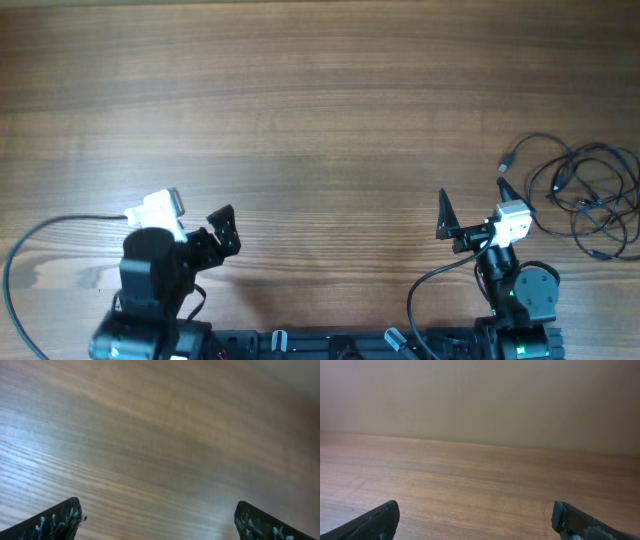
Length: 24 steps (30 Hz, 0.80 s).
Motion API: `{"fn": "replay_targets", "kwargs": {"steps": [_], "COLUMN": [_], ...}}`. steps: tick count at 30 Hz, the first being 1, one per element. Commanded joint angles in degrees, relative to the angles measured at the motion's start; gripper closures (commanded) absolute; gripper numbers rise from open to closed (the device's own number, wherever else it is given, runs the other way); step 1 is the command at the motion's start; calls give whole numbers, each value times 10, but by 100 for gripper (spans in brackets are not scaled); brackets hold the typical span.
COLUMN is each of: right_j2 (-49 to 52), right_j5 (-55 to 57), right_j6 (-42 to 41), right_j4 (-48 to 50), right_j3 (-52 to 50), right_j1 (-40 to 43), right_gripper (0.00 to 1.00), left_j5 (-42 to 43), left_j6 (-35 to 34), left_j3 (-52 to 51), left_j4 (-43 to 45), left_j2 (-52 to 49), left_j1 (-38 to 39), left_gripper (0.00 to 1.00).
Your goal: Untangle cables
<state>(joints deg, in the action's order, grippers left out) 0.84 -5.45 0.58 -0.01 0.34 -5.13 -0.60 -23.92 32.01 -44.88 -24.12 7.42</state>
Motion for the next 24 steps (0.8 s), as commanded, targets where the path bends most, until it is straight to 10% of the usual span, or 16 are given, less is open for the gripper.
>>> {"fn": "replay_targets", "kwargs": {"steps": [1,13,17,24], "right_j2": [-6,-6,-6,-6], "right_j5": [9,9,10,9], "right_j6": [8,8,8,8], "right_j4": [2,2,2,2], "right_j3": [0,0,0,0], "right_j1": [-3,-3,-3,-3], "right_gripper": [0,0,0,0], "left_j5": [10,51,73,83], "left_j6": [-3,46,167,170], "left_j3": [-104,-317,-317,-317], "left_j4": [88,495,456,409], "left_j2": [79,239,239,239], "left_j1": [-30,-69,-69,-69], "left_gripper": [0,0,0,0]}}
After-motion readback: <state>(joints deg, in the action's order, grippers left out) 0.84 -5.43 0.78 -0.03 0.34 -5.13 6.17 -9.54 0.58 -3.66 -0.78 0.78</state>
